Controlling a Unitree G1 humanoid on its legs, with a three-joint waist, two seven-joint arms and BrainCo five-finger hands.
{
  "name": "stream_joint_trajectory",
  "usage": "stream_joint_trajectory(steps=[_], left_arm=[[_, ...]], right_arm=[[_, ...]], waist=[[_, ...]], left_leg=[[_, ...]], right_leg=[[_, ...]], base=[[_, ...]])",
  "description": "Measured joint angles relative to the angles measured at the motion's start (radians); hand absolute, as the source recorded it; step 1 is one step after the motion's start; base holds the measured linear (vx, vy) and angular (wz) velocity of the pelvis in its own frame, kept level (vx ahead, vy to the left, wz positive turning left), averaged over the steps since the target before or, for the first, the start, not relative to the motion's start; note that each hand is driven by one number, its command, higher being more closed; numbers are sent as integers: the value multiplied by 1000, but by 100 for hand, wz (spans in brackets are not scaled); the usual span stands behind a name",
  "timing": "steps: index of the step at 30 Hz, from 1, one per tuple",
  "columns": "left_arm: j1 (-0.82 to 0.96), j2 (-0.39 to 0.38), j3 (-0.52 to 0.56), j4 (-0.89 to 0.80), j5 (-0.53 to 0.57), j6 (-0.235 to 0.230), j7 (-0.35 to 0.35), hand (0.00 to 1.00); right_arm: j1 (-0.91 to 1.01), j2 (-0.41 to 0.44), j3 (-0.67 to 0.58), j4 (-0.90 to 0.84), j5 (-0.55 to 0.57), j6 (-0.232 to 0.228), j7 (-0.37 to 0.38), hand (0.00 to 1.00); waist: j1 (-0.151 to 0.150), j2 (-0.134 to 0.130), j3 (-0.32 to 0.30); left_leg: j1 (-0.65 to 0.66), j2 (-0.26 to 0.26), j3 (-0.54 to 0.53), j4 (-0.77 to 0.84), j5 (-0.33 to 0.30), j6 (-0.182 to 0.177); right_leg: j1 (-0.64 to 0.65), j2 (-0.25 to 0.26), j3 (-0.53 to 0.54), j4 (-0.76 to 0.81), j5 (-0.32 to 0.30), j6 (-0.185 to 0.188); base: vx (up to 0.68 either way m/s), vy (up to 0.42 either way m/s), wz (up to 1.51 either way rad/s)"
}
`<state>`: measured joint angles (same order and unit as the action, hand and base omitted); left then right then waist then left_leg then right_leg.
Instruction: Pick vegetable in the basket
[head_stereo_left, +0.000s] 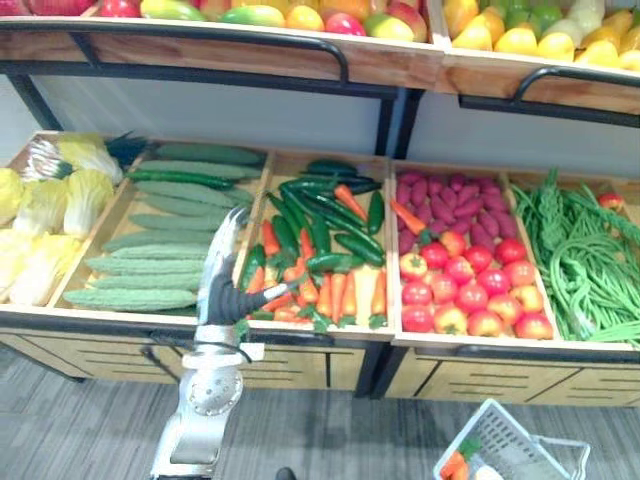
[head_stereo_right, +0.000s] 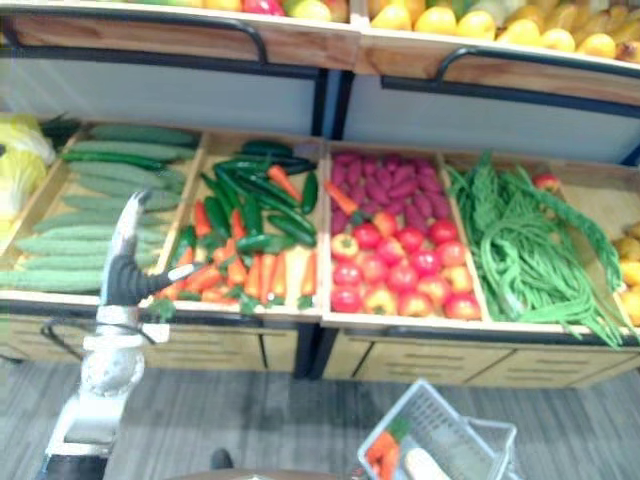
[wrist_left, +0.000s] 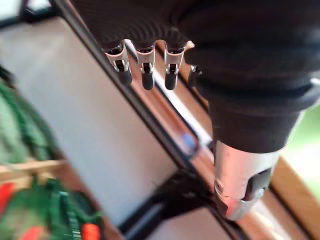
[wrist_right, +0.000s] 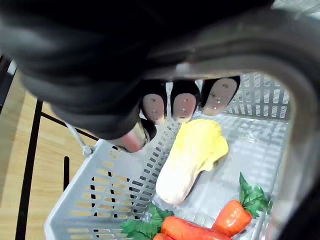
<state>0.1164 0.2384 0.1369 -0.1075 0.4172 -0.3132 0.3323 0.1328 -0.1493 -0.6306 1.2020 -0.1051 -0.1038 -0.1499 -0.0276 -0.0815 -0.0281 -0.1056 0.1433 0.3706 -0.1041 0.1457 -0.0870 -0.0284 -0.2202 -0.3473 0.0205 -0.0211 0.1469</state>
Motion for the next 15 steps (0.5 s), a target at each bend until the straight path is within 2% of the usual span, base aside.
stream_joint_trajectory(steps=[4,8,10,15], left_arm=[[54,-84,127,215,-1,65,65,0],[108,-107,244,433,0,125,128,0],[121,-124,323,598,-8,160,151,0],[122,-139,434,879,-51,170,175,0]], right_arm=[[1,29,11,-15,11,-9,-19,100],[-14,54,33,-30,28,-10,-21,100],[-11,59,38,-29,28,-10,-21,100],[-13,59,42,-28,28,-10,-39,100]], waist=[[3,0,-1],[4,-1,-1],[4,-1,-1],[3,4,-5]], left_leg=[[-8,-8,-30,0,-1,0],[9,-9,-23,0,-8,-2],[42,-9,-19,0,-22,-8],[45,-9,-18,0,-31,-14]], right_leg=[[14,-4,-33,-1,-6,-3],[28,-4,-26,-2,-10,-11],[58,-4,-26,-2,-17,-21],[63,-4,-27,-10,-21,-21]], base=[[49,2,24],[74,-6,-4],[85,-13,-5],[30,-7,-1]])
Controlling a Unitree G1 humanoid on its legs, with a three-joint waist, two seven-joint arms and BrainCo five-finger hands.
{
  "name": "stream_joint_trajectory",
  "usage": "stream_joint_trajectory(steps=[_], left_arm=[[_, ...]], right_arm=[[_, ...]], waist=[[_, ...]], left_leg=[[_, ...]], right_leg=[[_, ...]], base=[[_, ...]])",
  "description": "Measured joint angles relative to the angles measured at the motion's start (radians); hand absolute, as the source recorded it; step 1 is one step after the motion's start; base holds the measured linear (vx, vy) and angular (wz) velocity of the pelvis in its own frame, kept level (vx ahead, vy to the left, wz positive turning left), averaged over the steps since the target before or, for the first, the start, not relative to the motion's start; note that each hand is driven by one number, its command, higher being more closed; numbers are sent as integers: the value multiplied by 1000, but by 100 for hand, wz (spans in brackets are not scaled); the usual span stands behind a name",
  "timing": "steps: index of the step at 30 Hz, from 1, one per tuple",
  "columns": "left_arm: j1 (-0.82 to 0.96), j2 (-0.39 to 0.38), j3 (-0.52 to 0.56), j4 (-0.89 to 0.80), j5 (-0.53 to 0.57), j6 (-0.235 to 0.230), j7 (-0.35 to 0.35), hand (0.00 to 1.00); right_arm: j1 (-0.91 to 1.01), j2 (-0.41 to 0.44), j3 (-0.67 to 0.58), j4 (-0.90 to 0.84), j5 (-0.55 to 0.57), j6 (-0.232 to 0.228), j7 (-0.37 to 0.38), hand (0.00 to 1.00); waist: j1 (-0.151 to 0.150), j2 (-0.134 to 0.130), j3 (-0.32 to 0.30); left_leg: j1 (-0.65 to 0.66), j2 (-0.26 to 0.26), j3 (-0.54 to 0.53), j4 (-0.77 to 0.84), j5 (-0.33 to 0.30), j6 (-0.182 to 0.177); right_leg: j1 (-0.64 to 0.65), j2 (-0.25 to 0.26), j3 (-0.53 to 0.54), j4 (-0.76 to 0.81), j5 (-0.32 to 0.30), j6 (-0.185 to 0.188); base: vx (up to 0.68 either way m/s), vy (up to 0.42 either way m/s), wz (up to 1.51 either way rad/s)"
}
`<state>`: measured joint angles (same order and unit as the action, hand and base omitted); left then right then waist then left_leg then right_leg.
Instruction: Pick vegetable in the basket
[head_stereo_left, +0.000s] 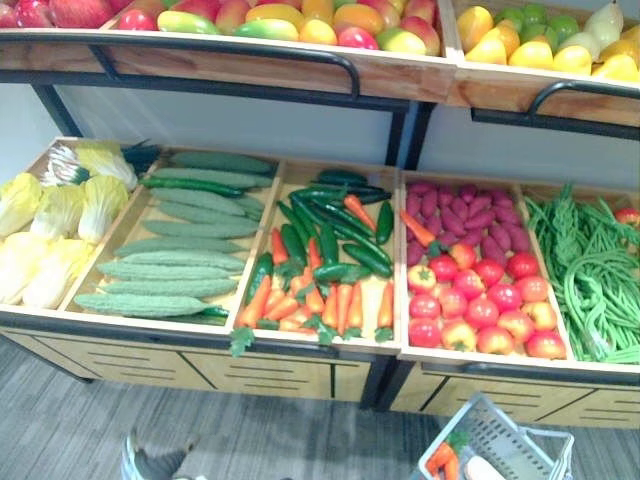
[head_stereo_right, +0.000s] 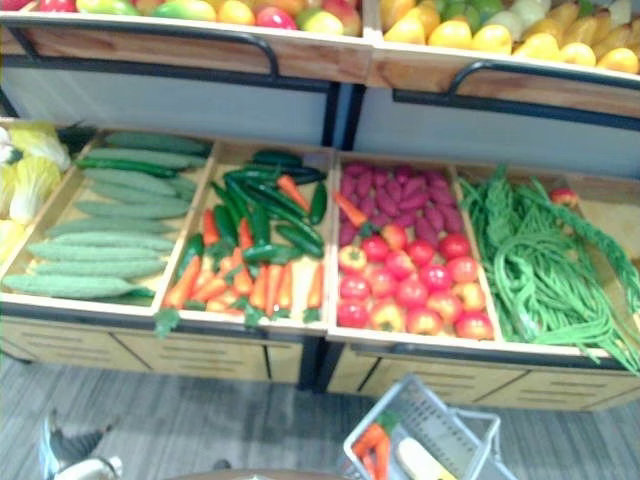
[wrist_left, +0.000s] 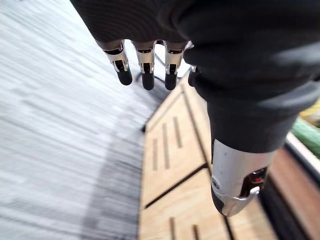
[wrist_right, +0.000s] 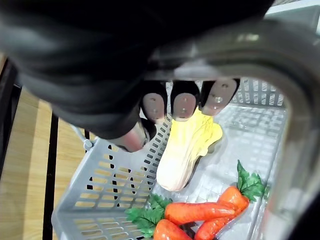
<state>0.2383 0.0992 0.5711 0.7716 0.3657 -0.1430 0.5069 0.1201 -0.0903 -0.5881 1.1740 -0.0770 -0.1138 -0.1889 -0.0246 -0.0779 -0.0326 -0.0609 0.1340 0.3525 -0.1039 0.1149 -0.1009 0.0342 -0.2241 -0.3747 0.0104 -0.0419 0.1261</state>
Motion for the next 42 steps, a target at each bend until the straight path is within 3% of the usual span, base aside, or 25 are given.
stream_joint_trajectory(steps=[4,7,9,12,15,22,25,28,30,31,33,34,35,36,37,39,42], left_arm=[[4,-2,25,169,-49,6,-2,0],[2,-3,18,223,-75,23,-51,0],[-2,-4,-16,248,-90,23,-99,0],[-11,-4,-88,286,-128,20,-230,0],[-19,-4,-155,304,-128,17,-286,0],[-45,11,-278,304,-128,13,-318,0],[-47,23,-321,304,-125,12,-321,0],[-46,48,-407,304,-117,-6,-334,0],[-58,66,-444,306,-106,-11,-337,0],[-70,79,-458,309,-103,-15,-335,0],[-105,100,-457,334,-86,-20,-334,0],[-126,104,-453,332,-78,-21,-331,0],[-127,99,-448,331,-76,-23,-328,0],[-131,99,-445,309,-76,-30,-324,0],[-124,101,-445,294,-76,-30,-322,0],[-114,100,-440,287,-76,-26,-321,0],[-97,100,-423,281,-78,-20,-318,0]], right_arm=[[1,1,-8,12,2,0,-12,100],[-2,2,-14,19,2,0,-21,100],[-6,2,-14,19,1,0,-21,100],[-13,2,-13,21,1,2,-20,100],[-19,2,-11,21,1,3,-18,100],[-40,2,6,21,12,3,-8,100],[-55,2,-1,20,18,3,-4,100],[-57,3,-18,8,48,0,1,100],[-58,10,-19,-28,59,-7,1,100],[-69,11,9,-46,59,-15,1,100],[-87,21,44,-79,60,-30,2,100],[-91,18,77,-95,72,-30,2,100],[-94,16,90,-102,80,-30,2,100],[-110,20,105,-105,80,-29,2,100],[-106,19,112,-104,79,-30,2,100],[-106,19,119,-98,80,-27,0,100],[-124,29,145,-73,77,-27,2,100]], waist=[[0,0,1],[0,1,1],[0,4,4],[-1,4,4],[-1,2,8],[-4,3,35],[-5,-8,62],[-9,-3,85],[-18,19,84],[-16,31,85],[-23,49,104],[-23,48,122],[-15,68,118],[-14,68,143],[-11,57,147],[1,52,145],[4,39,136]], left_leg=[[9,-3,-2,0,-7,-3],[13,-4,-7,0,-9,-6],[13,-5,-7,0,-10,-6],[12,-10,-9,0,-14,-7],[12,-14,-11,0,-16,-7],[21,-20,-31,6,-22,-2],[40,-27,-26,22,-55,0],[24,-13,7,179,-152,4],[-17,21,55,258,-198,11],[-38,48,112,280,-213,17],[-53,81,181,315,-228,40],[-50,94,229,313,-230,66],[-40,116,262,289,-234,78],[3,113,363,257,-243,86],[38,100,408,247,-244,91],[73,97,487,247,-247,97],[56,99,621,265,-259,112]], right_leg=[[14,-1,-5,-10,-3,3],[22,-2,-11,-9,-10,7],[22,-3,-12,-10,-10,6],[23,-7,-14,-9,-15,8],[23,-11,-16,-8,-19,10],[42,-14,-28,-6,-27,5],[39,-33,-14,46,-54,3],[23,-62,42,121,-58,-13],[-43,-48,121,149,-12,-20],[-107,-27,182,145,52,-28],[-169,0,183,119,177,-54],[-174,28,169,17,310,-104],[-154,42,145,-62,399,-100],[-199,1,-7,241,180,-111],[-199,-35,-58,430,70,-117],[-126,-55,-121,590,11,-136],[-46,-67,-139,598,5,-98]], base=[[37,-5,2],[19,-7,4],[0,0,0],[0,0,0],[14,-1,1],[37,-7,6],[41,21,-9],[64,71,-40],[26,115,-90],[-22,163,-155],[-52,178,-166],[-101,149,-140],[-158,199,-188],[-97,155,-160],[-64,164,-144],[-93,115,-120],[-136,-17,-133]])
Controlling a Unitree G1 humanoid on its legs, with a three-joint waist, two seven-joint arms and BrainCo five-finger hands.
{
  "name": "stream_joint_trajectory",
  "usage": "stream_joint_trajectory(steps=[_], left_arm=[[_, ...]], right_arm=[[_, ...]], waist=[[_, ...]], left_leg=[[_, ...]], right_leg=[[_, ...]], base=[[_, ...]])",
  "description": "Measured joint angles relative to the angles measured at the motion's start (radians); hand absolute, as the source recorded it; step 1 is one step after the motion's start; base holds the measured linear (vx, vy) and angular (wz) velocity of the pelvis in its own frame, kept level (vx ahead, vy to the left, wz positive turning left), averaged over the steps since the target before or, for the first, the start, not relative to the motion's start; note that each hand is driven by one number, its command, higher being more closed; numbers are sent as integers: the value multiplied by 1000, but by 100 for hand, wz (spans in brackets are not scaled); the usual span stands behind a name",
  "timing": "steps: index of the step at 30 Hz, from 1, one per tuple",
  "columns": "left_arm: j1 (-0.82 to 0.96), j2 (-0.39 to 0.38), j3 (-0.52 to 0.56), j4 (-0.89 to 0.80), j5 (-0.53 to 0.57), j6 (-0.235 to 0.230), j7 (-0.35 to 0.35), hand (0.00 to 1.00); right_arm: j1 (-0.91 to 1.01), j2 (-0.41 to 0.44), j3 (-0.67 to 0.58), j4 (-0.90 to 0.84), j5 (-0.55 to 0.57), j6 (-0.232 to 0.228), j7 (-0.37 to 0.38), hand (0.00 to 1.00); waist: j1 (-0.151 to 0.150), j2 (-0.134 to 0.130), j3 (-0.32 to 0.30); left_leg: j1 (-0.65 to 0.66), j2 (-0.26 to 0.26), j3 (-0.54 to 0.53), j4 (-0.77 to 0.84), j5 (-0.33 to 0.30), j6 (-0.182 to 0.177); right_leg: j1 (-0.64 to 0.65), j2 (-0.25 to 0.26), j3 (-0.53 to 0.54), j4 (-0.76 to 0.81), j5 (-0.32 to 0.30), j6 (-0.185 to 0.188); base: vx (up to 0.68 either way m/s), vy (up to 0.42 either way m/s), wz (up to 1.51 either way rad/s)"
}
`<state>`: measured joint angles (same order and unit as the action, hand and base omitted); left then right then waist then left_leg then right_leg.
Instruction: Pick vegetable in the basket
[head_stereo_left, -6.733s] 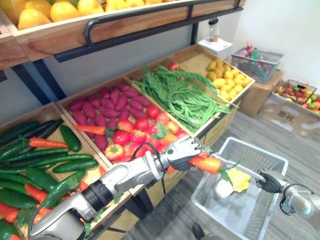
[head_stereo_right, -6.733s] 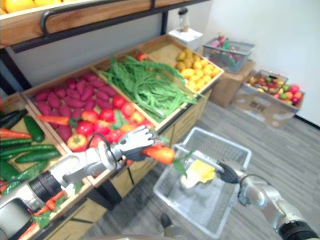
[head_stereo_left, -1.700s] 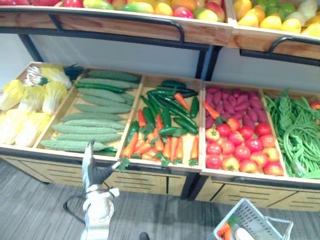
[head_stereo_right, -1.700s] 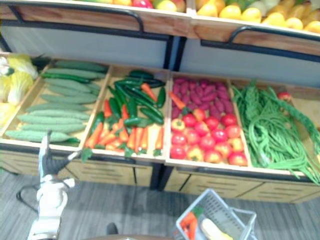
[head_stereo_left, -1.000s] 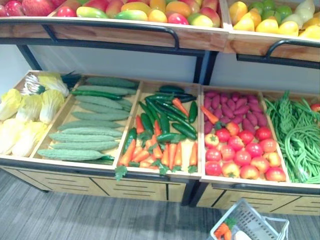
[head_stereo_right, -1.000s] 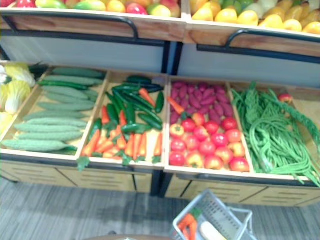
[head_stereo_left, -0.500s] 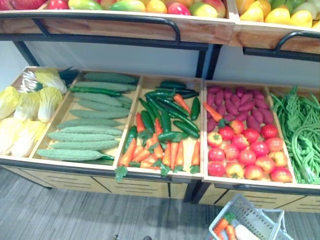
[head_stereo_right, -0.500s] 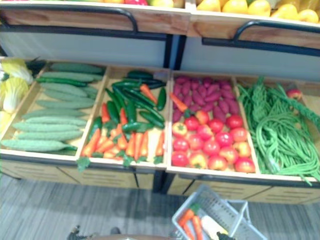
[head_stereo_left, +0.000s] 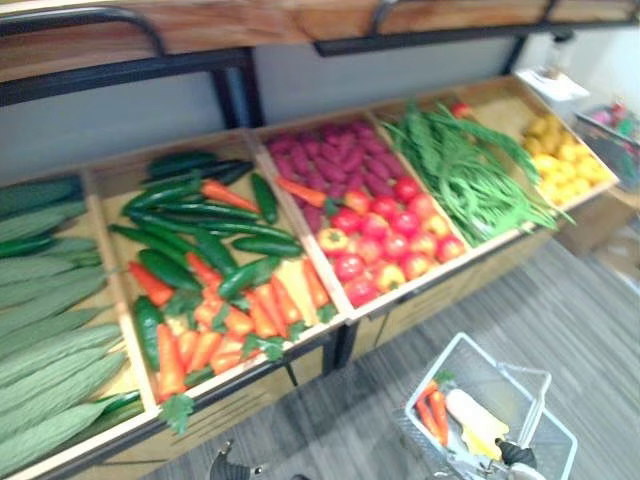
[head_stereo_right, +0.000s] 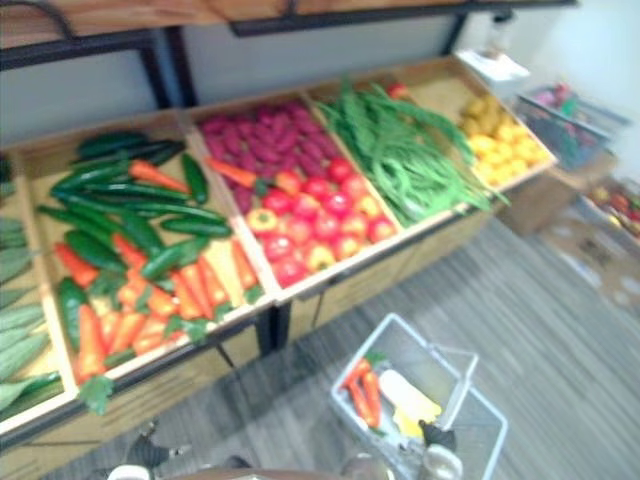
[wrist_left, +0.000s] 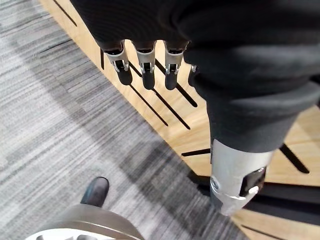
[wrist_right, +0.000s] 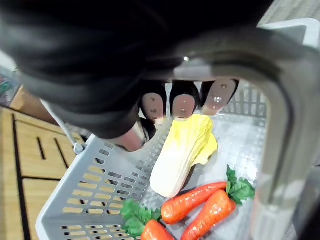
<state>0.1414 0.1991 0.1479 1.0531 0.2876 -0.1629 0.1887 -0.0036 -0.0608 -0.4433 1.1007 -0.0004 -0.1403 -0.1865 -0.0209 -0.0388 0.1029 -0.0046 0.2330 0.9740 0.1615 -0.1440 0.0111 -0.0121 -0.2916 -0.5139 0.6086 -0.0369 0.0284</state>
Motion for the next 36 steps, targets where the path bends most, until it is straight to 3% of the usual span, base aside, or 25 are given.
stream_joint_trajectory(steps=[2,3,6,10,11,12,13,14,15,16,17,18,19,21,23,25,28,32,36], left_arm=[[4,-5,18,0,-1,1,0,0],[2,-10,22,0,-1,1,0,0],[-1,-62,33,-4,-1,1,1,0],[-2,-119,15,-24,1,-2,1,0],[2,-130,8,-22,5,0,3,0],[-4,-135,4,-23,12,-1,5,0],[0,-140,5,-18,13,-1,7,0],[6,-108,9,-12,12,3,10,0],[4,-111,13,-3,12,8,12,0],[1,-110,16,-1,11,7,11,0],[-1,-106,16,-4,9,5,14,0],[5,-114,16,-11,6,6,28,0],[24,-122,15,-14,-2,4,41,0],[43,-122,16,-15,-2,-2,44,0],[49,-127,16,-16,-2,-2,44,0],[37,-97,18,-18,1,-6,47,0],[6,-79,21,-1,7,-9,46,0],[-1,-79,24,11,12,-2,46,0],[-14,-78,4,20,42,-2,44,0]], right_arm=[[-13,0,18,16,-1,5,1,100],[-15,-1,27,16,-2,8,1,100],[-13,-37,76,20,-6,20,-1,100],[49,-87,100,20,-17,32,-16,100],[75,-103,106,15,-40,25,-17,100],[73,-115,101,11,-40,16,-17,100],[63,-118,101,11,-39,13,-17,100],[61,-109,125,7,-40,2,-17,100],[62,-104,138,8,-39,-3,-22,100],[61,-111,135,13,-39,-1,-25,100],[60,-112,135,13,-39,-2,-24,100],[61,-115,135,15,-39,-4,-22,100],[63,-114,137,16,-40,-5,-18,100],[64,-103,137,20,-40,-4,-13,100],[64,-96,137,27,-40,-4,-9,100],[67,-76,136,39,-39,-3,-8,100],[64,-72,122,46,-38,-3,-4,100],[67,-68,85,44,-37,-5,-4,100],[69,-36,24,45,-29,-6,-4,100]], waist=[[4,-16,-10],[5,-11,-10],[0,35,-20],[-13,74,-43],[-35,93,-51],[-35,120,-45],[-34,110,-42],[-28,85,-45],[-27,74,-26],[-24,73,-23],[-23,62,-18],[-13,52,-13],[9,52,-12],[21,54,-11],[24,66,-4],[22,28,-5],[24,-5,22],[21,2,20],[19,5,18]], left_leg=[[-28,22,85,45,-16,20],[-42,60,137,89,-22,27],[-25,134,261,146,-13,25],[45,207,318,201,7,2],[75,235,332,212,32,-6],[101,268,334,233,47,-12],[109,301,331,273,47,-16],[124,328,290,373,62,-32],[89,372,173,460,60,-38],[22,310,-72,459,-7,-112],[-6,238,-198,433,-39,-133],[-30,103,-399,361,-60,-142],[-27,5,-534,280,-66,-145],[-28,-72,-698,163,-62,-147],[-35,-95,-832,61,-23,-137],[-30,-130,-847,50,-42,-120],[-45,-155,-813,50,-48,-107],[-10,-189,-771,22,-52,-87],[10,-194,-762,-6,-51,-80]], right_leg=[[17,-14,0,-72,23,35],[20,8,-14,-160,-11,70],[6,41,-97,-236,-63,59],[34,84,-104,-247,-99,41],[33,89,-101,-206,-99,40],[-10,80,-85,-122,-135,52],[-22,88,-79,-165,-161,52],[10,98,-86,-295,-159,23],[44,127,-50,-340,-179,12],[47,123,21,-358,-179,12],[49,109,53,-366,-179,13],[50,88,118,-382,-162,17],[50,90,191,-403,-148,21],[44,118,274,-430,-138,30],[29,160,348,-435,-131,42],[11,157,421,-481,-104,80],[-5,131,467,-530,-54,105],[2,99,496,-540,-41,117],[-5,101,499,-524,-41,117]], base=[[-111,-164,-150],[-77,-305,-142],[-52,-317,-136],[13,-338,-64],[-12,-219,-48],[-46,-223,-68],[-71,-299,-93],[-48,-290,-95],[-44,-253,-105],[-27,-94,-83],[-37,-20,-119],[-18,40,-160],[-6,59,-174],[16,142,-160],[36,180,-130],[111,162,-81],[52,168,-46],[49,117,-26],[18,22,-11]])
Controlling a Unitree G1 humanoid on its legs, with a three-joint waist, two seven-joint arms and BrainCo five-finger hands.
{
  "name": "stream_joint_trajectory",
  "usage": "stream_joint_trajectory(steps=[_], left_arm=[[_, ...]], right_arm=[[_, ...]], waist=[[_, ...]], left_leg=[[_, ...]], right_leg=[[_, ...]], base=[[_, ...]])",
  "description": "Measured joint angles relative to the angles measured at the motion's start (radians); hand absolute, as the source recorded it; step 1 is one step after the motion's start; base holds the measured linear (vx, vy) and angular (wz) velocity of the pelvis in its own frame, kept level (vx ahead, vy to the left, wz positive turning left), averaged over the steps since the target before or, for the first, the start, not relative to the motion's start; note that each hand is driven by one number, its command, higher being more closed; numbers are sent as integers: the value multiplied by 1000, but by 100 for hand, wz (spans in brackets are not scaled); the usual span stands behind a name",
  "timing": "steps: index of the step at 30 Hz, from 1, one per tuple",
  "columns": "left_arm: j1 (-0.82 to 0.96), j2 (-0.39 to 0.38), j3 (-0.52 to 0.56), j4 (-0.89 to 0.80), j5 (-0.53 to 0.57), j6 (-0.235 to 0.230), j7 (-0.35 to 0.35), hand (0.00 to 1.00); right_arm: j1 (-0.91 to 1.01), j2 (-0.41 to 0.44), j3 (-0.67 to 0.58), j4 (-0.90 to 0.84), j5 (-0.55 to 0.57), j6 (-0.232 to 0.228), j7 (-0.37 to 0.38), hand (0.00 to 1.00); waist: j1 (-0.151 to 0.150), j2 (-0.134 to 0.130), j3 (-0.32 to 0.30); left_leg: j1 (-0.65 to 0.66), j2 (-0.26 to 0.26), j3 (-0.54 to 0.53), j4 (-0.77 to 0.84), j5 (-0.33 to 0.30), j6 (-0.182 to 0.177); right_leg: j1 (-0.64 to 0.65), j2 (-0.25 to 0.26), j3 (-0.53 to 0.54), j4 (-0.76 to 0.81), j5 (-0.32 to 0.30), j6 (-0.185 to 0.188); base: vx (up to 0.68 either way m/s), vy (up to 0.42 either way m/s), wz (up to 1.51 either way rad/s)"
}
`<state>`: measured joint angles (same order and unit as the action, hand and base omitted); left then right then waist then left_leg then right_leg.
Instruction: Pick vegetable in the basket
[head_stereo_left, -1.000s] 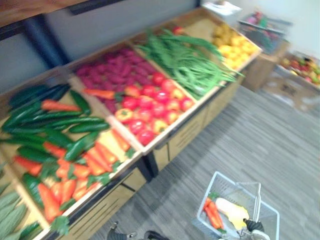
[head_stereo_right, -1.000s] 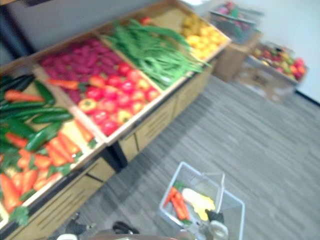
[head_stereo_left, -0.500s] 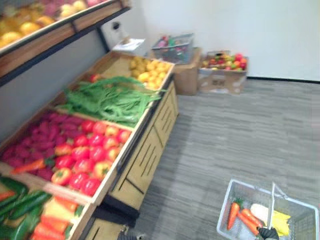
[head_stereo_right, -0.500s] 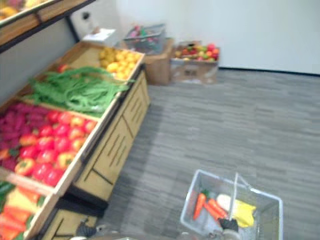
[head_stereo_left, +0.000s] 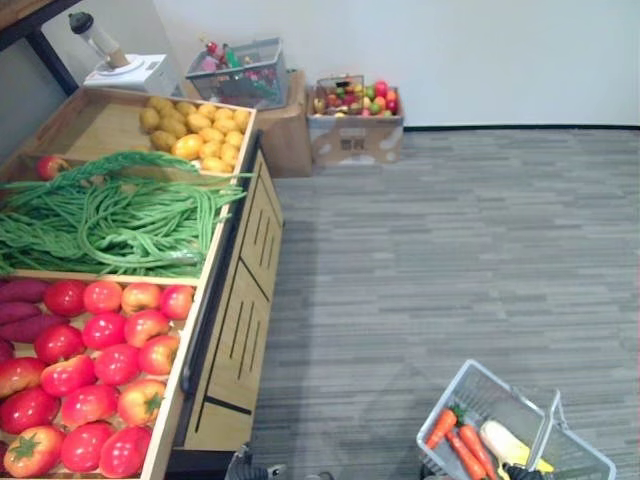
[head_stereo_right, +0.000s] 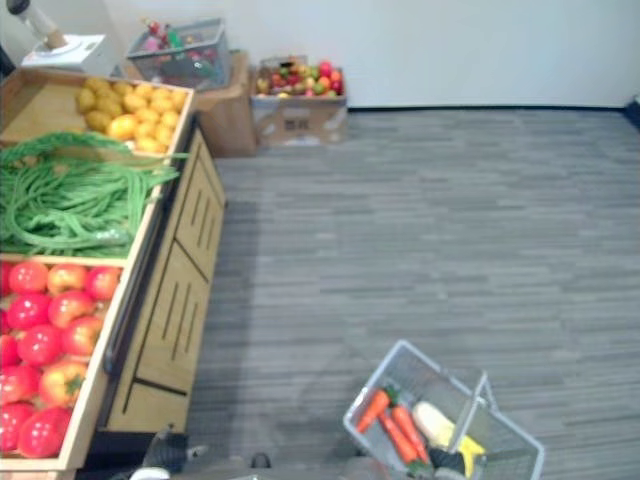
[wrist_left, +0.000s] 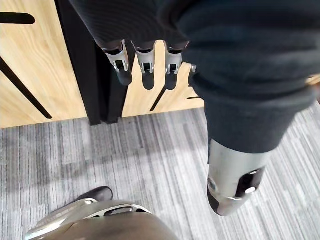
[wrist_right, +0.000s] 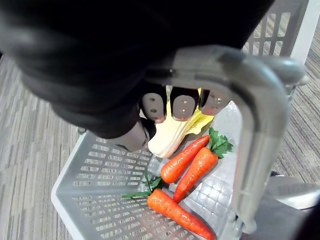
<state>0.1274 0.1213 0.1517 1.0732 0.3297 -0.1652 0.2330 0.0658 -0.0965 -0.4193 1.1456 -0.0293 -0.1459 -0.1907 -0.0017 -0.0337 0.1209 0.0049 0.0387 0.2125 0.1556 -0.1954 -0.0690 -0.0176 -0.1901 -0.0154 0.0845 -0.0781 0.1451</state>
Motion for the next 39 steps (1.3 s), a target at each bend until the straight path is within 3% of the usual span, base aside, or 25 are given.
stream_joint_trajectory(steps=[3,6,12,17,26,39], left_arm=[[3,2,-9,2,1,0,-3,0],[4,3,-8,4,-5,0,-12,0],[20,8,28,30,-108,-1,-48,0],[28,-2,68,79,-246,1,-90,0],[33,-22,93,120,-327,4,-130,0],[32,-16,79,127,-328,15,-128,0]], right_arm=[[1,4,-11,-1,0,-4,4,100],[2,22,-36,-11,0,-10,5,100],[18,53,-65,-6,10,-7,26,100],[40,62,-102,11,11,-1,42,100],[39,53,-121,49,79,3,70,100],[44,37,-83,83,127,3,71,100]], waist=[[4,-4,1],[4,-7,1],[3,-41,-26],[-6,-27,-51],[-15,3,-84],[-16,1,-84]], left_leg=[[30,17,49,-16,-3,5],[46,29,87,-27,-4,7],[44,22,157,-53,6,20],[54,25,162,-87,21,12],[92,44,158,-119,27,-1],[121,40,151,-120,24,-3]], right_leg=[[-39,17,15,68,2,-4],[-70,27,-19,103,23,-31],[-61,16,-61,-22,74,-13],[-6,30,-80,-144,126,-9],[39,65,-102,-190,132,-18],[64,56,-111,-197,134,-17]], base=[[-20,-16,-47],[-44,-9,-40],[-50,10,-31],[-1,-38,-5],[24,-56,0],[-51,-30,-1]])
